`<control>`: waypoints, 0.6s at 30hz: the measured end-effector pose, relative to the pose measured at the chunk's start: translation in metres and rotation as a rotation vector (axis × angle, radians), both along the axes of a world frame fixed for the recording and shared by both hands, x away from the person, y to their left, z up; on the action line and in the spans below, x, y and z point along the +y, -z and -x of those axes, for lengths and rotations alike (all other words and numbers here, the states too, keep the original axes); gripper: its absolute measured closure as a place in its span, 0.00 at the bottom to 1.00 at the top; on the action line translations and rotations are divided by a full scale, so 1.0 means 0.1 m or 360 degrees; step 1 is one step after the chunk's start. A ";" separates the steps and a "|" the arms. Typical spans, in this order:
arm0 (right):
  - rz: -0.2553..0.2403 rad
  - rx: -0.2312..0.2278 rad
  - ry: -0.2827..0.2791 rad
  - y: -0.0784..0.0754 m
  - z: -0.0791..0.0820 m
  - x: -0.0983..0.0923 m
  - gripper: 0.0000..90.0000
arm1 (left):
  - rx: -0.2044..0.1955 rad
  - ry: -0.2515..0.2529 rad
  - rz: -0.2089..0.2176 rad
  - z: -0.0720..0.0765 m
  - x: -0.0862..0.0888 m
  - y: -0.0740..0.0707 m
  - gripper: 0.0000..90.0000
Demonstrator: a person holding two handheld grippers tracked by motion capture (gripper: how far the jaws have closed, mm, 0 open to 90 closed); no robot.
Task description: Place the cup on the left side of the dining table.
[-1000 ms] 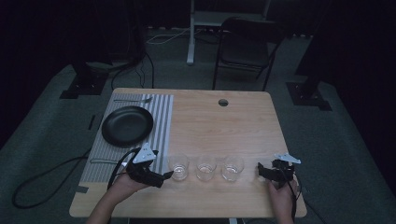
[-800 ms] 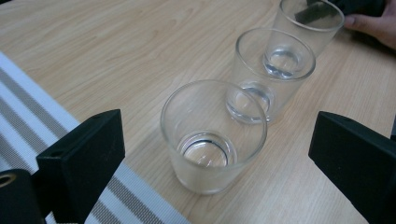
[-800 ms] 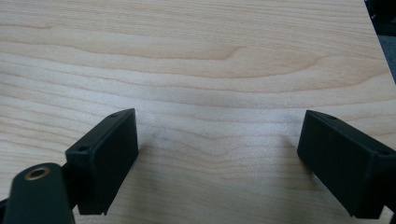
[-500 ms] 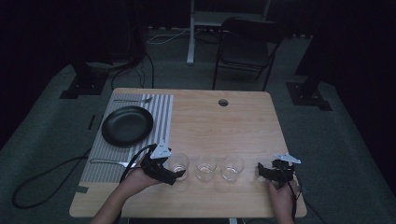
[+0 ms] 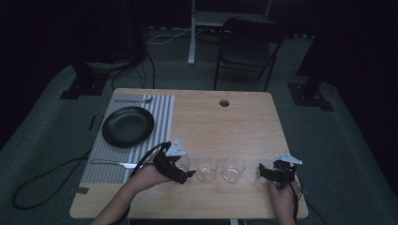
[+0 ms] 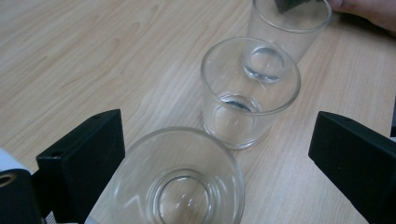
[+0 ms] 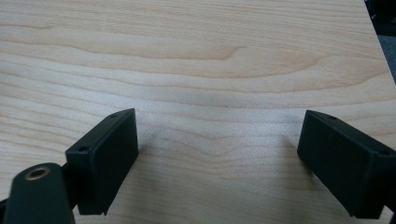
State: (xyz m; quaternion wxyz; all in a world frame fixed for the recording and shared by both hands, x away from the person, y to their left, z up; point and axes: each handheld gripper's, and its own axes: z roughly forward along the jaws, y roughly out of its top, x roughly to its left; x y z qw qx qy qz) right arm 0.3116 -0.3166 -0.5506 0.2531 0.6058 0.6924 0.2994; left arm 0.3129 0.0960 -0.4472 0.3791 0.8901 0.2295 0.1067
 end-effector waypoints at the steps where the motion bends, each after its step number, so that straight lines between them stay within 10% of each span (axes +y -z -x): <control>1: 0.0000 0.0000 0.0000 0.00 0.00 0.00 0.13 | 0.0006 0.0006 -0.0006 -0.01 -0.02 0.01 0.05; 18: 0.0000 0.0000 0.0000 0.00 0.00 0.00 0.13 | 0.0043 0.0115 -0.0122 -0.11 -0.35 0.06 0.05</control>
